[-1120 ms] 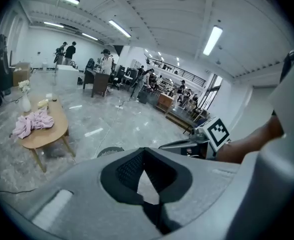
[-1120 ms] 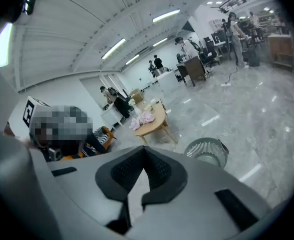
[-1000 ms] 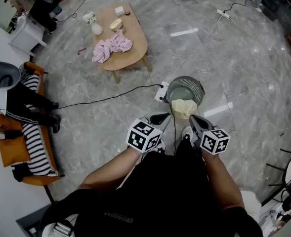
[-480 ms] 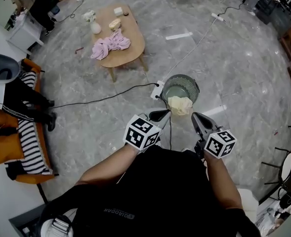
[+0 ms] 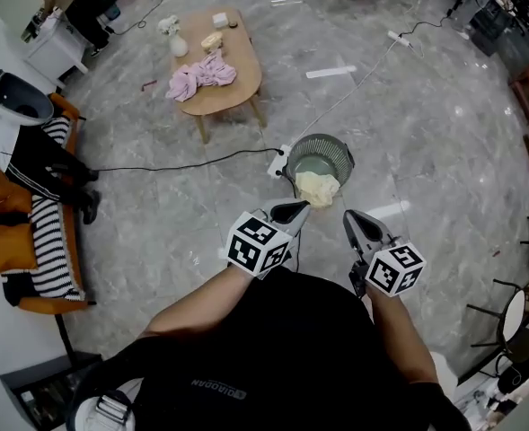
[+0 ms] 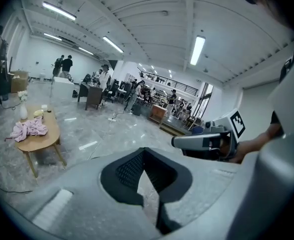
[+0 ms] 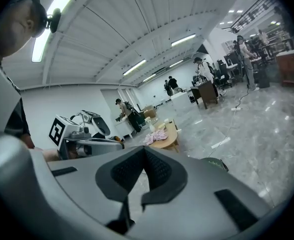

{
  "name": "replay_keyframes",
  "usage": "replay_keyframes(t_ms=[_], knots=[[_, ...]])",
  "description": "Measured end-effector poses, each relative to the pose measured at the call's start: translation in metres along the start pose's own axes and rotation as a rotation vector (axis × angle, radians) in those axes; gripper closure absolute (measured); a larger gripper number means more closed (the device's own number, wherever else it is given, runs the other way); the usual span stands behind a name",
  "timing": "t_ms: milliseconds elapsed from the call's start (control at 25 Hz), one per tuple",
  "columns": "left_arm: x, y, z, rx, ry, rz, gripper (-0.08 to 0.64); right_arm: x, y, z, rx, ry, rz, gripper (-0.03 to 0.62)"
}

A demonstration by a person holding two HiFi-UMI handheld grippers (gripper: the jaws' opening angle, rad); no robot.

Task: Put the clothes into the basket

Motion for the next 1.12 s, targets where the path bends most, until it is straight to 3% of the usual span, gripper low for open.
replay_keyframes(t_ms=[480,680,840,1120], knots=[[0.022,-0.105,-0.021,-0.009,-0.009,0.043,0.560,-0.096,-0.029,-0.037,-0.003,0.011,0.031,0.578],[0.017,-0.117,-0.032,-0.091,-0.047,0.092,0.560,-0.113,-0.040,-0.054,-0.016,0.028,0.051,0.578],[0.011,-0.117,-0.042,-0.094,-0.028,0.133,0.560,-0.110,-0.041,-0.059,-0.012,0.044,0.060,0.578],[0.008,-0.100,-0.036,-0.045,0.010,0.106,0.560,-0.094,-0.024,-0.059,-0.003,0.034,0.042,0.578]])
Point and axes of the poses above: the fingertips, and each gripper's own axes: x forward along the fingers, y to its left, z out of its top, the point moved 7 cm from there along -x, backward along the fingers, and after that the axes turned 6 degrees about y, right-handed, at the moved point
